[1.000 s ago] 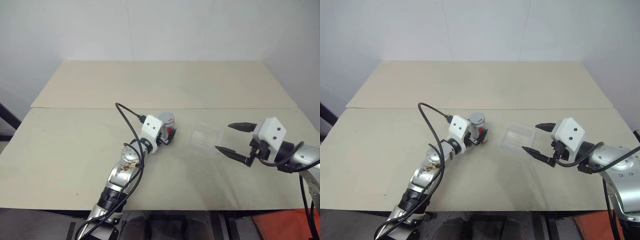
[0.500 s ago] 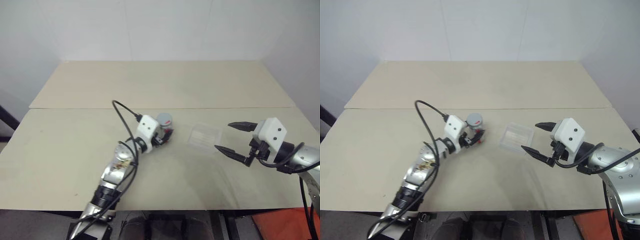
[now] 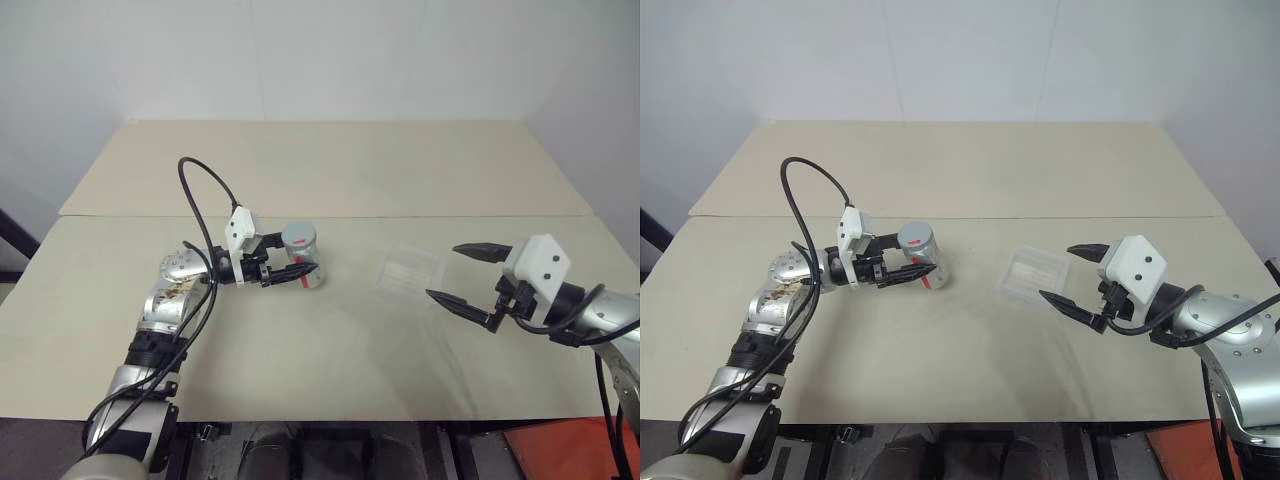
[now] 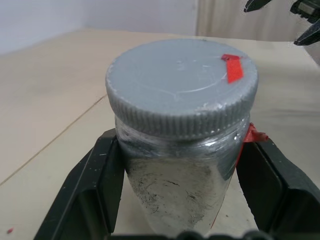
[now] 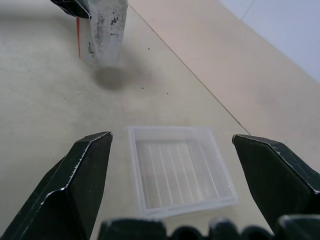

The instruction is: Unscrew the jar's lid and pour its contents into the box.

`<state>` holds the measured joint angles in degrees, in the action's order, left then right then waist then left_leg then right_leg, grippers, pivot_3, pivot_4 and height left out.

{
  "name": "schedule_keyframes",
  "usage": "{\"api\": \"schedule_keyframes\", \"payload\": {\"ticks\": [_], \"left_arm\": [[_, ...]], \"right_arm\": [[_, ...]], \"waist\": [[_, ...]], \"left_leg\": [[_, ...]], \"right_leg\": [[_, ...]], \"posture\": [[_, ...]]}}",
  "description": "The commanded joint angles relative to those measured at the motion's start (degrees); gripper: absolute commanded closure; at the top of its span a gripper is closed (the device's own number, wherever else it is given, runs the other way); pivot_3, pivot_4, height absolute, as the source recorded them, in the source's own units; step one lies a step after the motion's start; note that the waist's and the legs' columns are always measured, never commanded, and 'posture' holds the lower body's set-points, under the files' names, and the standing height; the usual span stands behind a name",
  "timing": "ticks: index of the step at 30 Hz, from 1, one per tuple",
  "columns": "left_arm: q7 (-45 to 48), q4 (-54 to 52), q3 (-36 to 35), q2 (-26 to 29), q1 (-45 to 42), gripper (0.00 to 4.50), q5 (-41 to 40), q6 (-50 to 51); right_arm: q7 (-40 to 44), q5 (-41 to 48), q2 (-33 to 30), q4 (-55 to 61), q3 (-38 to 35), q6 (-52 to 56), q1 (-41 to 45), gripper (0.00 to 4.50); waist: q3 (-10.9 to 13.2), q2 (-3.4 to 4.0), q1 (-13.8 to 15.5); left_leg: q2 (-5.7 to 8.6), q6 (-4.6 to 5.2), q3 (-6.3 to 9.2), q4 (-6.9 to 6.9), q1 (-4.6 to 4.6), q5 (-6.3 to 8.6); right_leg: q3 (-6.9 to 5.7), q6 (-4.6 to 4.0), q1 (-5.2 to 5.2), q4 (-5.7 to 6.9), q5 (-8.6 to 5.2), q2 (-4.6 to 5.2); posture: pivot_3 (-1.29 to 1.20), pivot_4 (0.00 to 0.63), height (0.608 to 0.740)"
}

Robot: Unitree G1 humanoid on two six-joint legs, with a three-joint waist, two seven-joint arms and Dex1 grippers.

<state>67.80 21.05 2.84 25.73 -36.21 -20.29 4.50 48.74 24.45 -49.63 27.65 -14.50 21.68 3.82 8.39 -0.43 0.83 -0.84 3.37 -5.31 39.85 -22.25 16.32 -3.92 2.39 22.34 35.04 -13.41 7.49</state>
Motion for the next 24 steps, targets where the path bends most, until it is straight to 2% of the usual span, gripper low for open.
{"api": "schedule_keyframes", "payload": {"ticks": [1,10,17,24], "left_arm": [[3.48,4.48,-0.80,-0.07,-2.25,1.52,0.49,-5.57],[11.36,11.64,1.09,0.20,-5.63,1.52,2.73,-11.33],[10.67,14.85,2.15,0.04,-5.57,1.52,6.85,-16.38],[9.76,15.32,1.90,-0.20,-5.13,1.52,7.14,-16.42]], "right_arm": [[0.32,1.48,0.00,1.62,-0.92,0.28,0.78,0.00],[1.04,2.59,-0.53,2.62,-1.53,0.53,0.11,0.00],[1.23,2.87,-0.22,3.16,-1.47,0.65,-0.40,0.00],[6.87,4.85,-1.71,1.87,-1.65,-0.39,-0.64,0.00]], "waist": [[0.00,0.00,-0.07],[0.00,0.00,0.00],[0.00,0.00,-0.09],[0.00,0.00,-0.09]], "left_leg": [[0.00,0.00,0.00,0.00,0.00,0.00],[0.00,0.00,0.01,0.00,-0.04,0.00],[0.00,0.01,0.02,0.00,-0.05,0.00],[-0.02,0.02,0.04,0.00,-0.04,0.01]], "right_leg": [[0.00,0.00,0.00,0.01,0.00,0.00],[-0.02,0.00,0.01,0.02,0.00,-0.02],[-0.01,0.00,0.02,0.02,0.01,-0.02],[-0.01,0.00,0.01,0.03,0.01,-0.02]], "posture": [[0.00,0.150,0.740],[0.00,0.150,0.740],[0.00,0.150,0.740],[0.00,0.150,0.740]]}}
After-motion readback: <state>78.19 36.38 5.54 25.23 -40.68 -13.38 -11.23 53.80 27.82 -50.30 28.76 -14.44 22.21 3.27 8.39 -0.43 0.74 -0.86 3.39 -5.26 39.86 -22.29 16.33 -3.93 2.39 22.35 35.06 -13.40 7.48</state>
